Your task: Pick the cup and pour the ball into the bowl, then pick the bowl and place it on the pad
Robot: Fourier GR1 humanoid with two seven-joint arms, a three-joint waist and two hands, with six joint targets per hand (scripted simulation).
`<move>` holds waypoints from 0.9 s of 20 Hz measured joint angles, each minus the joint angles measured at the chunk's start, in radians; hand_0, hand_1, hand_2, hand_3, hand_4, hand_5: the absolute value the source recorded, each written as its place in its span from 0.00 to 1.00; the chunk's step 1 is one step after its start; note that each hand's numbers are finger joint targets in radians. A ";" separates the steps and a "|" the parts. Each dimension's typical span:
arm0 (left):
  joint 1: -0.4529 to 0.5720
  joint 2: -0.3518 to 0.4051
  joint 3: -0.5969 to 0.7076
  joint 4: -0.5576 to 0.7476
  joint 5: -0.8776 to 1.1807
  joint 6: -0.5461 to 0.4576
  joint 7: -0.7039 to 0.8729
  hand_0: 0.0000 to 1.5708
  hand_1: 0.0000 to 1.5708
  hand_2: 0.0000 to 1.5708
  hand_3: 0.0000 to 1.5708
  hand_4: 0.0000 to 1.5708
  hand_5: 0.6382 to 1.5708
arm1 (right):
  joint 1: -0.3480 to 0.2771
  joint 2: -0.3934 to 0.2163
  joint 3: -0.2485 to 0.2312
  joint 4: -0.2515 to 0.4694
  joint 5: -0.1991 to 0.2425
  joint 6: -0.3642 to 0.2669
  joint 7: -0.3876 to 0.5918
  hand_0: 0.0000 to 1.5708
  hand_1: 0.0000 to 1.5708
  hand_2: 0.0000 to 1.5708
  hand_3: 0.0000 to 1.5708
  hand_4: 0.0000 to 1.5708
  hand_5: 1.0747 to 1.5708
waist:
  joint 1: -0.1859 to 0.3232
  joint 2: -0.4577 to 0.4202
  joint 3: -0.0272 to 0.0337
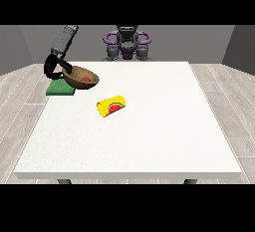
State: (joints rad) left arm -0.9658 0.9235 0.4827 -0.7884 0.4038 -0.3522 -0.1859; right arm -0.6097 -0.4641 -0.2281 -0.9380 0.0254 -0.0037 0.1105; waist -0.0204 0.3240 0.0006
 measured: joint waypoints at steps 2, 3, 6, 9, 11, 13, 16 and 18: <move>0.007 -0.004 -0.002 -0.022 0.006 0.002 0.004 0.00 0.00 0.00 0.00 0.00 0.96 | -0.003 -0.039 -0.031 0.045 -0.012 0.026 -0.042 1.00 1.00 1.00 0.78 0.82 0.93 | 0.008 0.006 0.0003; 0.004 -0.002 -0.003 -0.028 0.006 0.007 0.009 0.00 0.00 0.00 0.00 0.00 0.96 | -0.013 -0.044 -0.041 0.062 -0.018 0.031 -0.054 1.00 1.00 1.00 0.75 0.82 0.93 | 0.007 0.013 0.0003; -0.003 0.007 -0.001 -0.056 0.012 0.018 0.017 0.00 0.00 0.00 0.00 0.01 0.96 | -0.027 -0.082 -0.083 0.125 -0.045 0.070 -0.109 1.00 1.00 1.00 0.64 0.83 0.94 | 0.011 0.042 0.0005; -0.012 0.030 0.004 -0.077 0.019 0.023 0.029 0.00 0.00 0.00 0.00 0.13 0.96 | -0.043 -0.108 -0.114 0.181 -0.067 0.102 -0.155 1.00 1.00 1.00 0.50 0.82 0.96 | 0.014 0.069 0.0007; -0.010 0.028 0.001 -0.098 0.020 0.036 0.033 0.00 0.00 0.00 0.00 0.08 0.96 | -0.050 -0.120 -0.124 0.217 -0.069 0.116 -0.186 1.00 1.00 1.00 0.37 0.83 0.96 | 0.018 0.079 0.0008; -0.018 0.025 -0.003 -0.133 0.028 0.041 0.044 0.00 0.00 0.00 0.00 0.03 0.96 | -0.065 -0.151 -0.137 0.256 -0.063 0.118 -0.219 1.00 1.00 1.00 0.30 0.81 0.96 | 0.027 0.104 0.0012; -0.030 0.042 0.008 -0.176 0.053 0.042 0.070 0.00 0.00 0.00 0.00 0.00 0.96 | -0.077 -0.195 -0.159 0.317 -0.063 0.140 -0.279 1.00 1.00 1.00 0.20 0.82 0.97 | 0.039 0.140 0.0016; -0.035 0.046 0.010 -0.206 0.067 0.052 0.095 0.00 0.00 0.00 0.00 0.00 0.96 | -0.097 -0.225 -0.170 0.355 -0.063 0.157 -0.296 1.00 1.00 1.00 0.38 0.81 0.98 | 0.044 0.152 0.0020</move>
State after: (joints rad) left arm -1.0009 0.9697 0.4928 -0.9941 0.4712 -0.3001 -0.0905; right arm -0.7064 -0.6889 -0.3982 -0.5833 -0.0378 0.1532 -0.1860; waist 0.0237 0.4763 0.0026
